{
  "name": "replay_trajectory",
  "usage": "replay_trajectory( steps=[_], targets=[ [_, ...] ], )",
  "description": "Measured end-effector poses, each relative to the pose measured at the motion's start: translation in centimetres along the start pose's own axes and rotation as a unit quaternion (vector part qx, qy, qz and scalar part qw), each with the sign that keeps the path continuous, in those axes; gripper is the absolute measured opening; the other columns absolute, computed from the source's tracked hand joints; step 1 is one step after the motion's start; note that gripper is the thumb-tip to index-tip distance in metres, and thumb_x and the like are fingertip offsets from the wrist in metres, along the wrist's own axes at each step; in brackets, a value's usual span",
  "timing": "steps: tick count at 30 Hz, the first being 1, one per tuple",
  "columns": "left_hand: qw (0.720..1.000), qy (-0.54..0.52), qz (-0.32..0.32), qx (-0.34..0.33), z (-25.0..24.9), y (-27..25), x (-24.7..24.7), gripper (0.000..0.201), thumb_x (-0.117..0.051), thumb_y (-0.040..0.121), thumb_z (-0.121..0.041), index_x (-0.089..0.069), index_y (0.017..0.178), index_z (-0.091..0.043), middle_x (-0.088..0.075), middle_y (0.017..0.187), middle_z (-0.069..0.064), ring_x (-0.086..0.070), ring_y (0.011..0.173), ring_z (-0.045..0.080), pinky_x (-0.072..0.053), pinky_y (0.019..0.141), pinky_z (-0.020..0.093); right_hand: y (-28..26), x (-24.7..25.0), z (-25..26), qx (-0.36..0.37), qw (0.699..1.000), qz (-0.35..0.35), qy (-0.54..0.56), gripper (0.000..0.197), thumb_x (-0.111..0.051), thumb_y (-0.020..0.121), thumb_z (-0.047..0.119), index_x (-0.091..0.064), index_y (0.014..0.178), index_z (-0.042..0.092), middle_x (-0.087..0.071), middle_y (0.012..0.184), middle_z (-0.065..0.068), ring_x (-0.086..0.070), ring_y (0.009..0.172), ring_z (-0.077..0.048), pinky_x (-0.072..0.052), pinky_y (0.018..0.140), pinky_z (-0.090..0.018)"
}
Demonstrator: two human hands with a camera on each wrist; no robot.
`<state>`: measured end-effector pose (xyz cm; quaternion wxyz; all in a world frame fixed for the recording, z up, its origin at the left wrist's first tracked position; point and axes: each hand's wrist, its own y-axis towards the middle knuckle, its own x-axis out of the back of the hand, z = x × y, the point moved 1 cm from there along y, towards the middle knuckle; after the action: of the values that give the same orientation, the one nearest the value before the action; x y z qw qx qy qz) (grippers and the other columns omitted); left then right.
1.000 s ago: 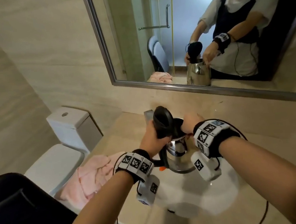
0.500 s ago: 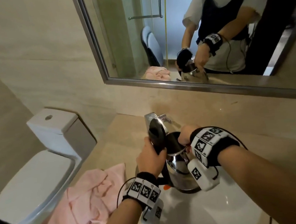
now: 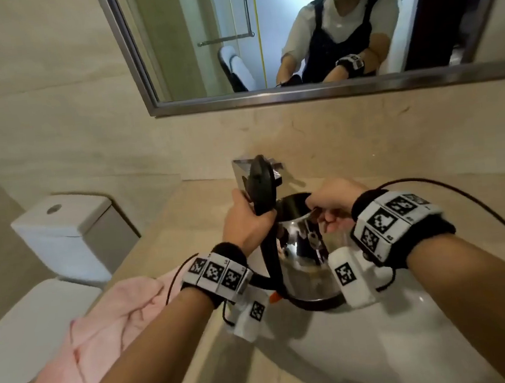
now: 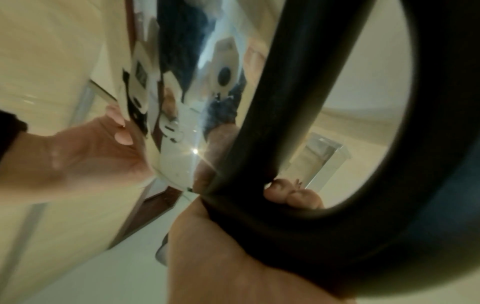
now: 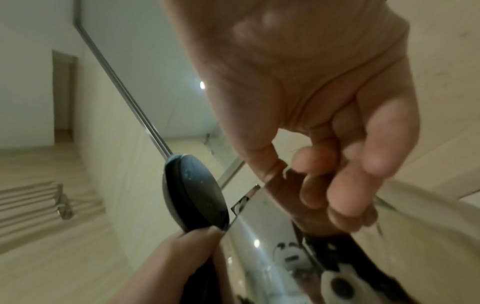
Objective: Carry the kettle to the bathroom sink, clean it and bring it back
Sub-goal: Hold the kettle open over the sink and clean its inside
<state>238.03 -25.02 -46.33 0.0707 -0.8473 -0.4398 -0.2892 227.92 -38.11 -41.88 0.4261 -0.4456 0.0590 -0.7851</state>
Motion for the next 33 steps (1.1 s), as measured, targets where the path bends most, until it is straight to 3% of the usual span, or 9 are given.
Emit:
replay_trajectory(
  steps=[3,5,8,12,17,21,26,33],
  targets=[
    [0.998,-0.006,0.006,-0.06,0.4,0.2,0.1,0.042,-0.068,0.079,-0.021,-0.035,0.104,-0.014,-0.052,0.088,-0.004,-0.056,0.086,0.021,-0.048,0.074,0.034,-1.4,-1.2,-1.1,0.007,0.998,-0.056,0.042,0.025,-0.052,0.092,0.019,-0.057,0.072,0.005,-0.053,0.032,-0.001,-0.049,0.027,-0.013,-0.039,0.032,-0.013],
    [0.996,-0.022,0.009,-0.084,0.7,0.6,0.2,0.044,-0.07,0.077,-0.022,-0.035,0.103,-0.015,-0.052,0.087,-0.005,-0.057,0.088,0.021,-0.049,0.075,0.035,-2.4,-1.8,-1.4,0.009,0.996,-0.068,0.06,0.028,-0.048,0.095,0.021,-0.055,0.073,0.005,-0.053,0.038,-0.003,-0.051,0.031,-0.014,-0.036,0.031,-0.01],
    [0.991,-0.055,0.018,-0.12,1.9,1.0,0.6,0.048,-0.072,0.076,-0.023,-0.033,0.103,-0.017,-0.053,0.091,-0.005,-0.057,0.091,0.02,-0.051,0.083,0.036,-3.6,-3.0,-1.2,0.023,0.991,-0.11,0.076,0.025,-0.043,0.095,0.023,-0.057,0.084,0.005,-0.053,0.061,-0.007,-0.052,0.051,-0.018,-0.04,0.047,-0.019],
    [0.99,-0.087,0.023,-0.105,3.4,1.5,1.4,0.059,-0.075,0.074,-0.027,-0.03,0.109,-0.012,-0.05,0.087,-0.007,-0.056,0.088,0.021,-0.051,0.082,0.037,-5.1,-3.6,0.4,0.017,0.981,-0.17,0.087,0.019,-0.042,0.095,0.019,-0.051,0.096,0.003,-0.054,0.064,-0.009,-0.053,0.052,-0.021,-0.04,0.052,-0.024],
    [0.989,-0.11,0.03,-0.099,4.4,3.1,1.3,0.063,-0.077,0.072,-0.023,-0.028,0.109,-0.01,-0.049,0.084,-0.006,-0.058,0.087,0.022,-0.052,0.08,0.037,-5.4,-3.4,1.7,0.02,0.973,-0.224,0.045,0.02,-0.044,0.094,0.015,-0.049,0.077,0.005,-0.057,0.066,-0.01,-0.054,0.051,-0.022,-0.041,0.051,-0.023],
    [0.988,-0.105,0.011,-0.11,4.5,4.5,1.5,0.065,-0.078,0.068,-0.029,-0.028,0.106,-0.013,-0.057,0.09,0.0,-0.062,0.087,0.023,-0.051,0.074,0.036,-3.6,-2.9,1.9,0.028,0.97,-0.242,0.022,0.017,-0.046,0.092,0.012,-0.059,0.089,0.002,-0.058,0.064,-0.007,-0.052,0.05,-0.019,-0.038,0.049,-0.021],
    [0.988,-0.084,-0.01,-0.128,4.6,6.0,1.8,0.063,-0.077,0.068,-0.031,-0.027,0.102,-0.016,-0.06,0.084,0.003,-0.063,0.077,0.023,-0.048,0.064,0.034,-0.3,-1.4,3.0,0.067,0.962,-0.263,-0.008,0.027,-0.05,0.091,0.016,-0.066,0.103,-0.002,-0.059,0.065,-0.004,-0.047,0.05,-0.015,-0.034,0.045,-0.022],
    [0.987,-0.081,-0.039,-0.133,4.7,7.5,1.2,0.062,-0.078,0.067,-0.034,-0.029,0.101,-0.017,-0.054,0.069,-0.005,-0.056,0.063,0.015,-0.042,0.057,0.031,5.3,-0.5,4.6,0.12,0.961,-0.22,-0.113,0.029,-0.049,0.094,0.02,-0.06,0.119,0.009,-0.059,0.099,-0.006,-0.05,0.062,-0.01,-0.039,0.049,-0.02]
  ],
)
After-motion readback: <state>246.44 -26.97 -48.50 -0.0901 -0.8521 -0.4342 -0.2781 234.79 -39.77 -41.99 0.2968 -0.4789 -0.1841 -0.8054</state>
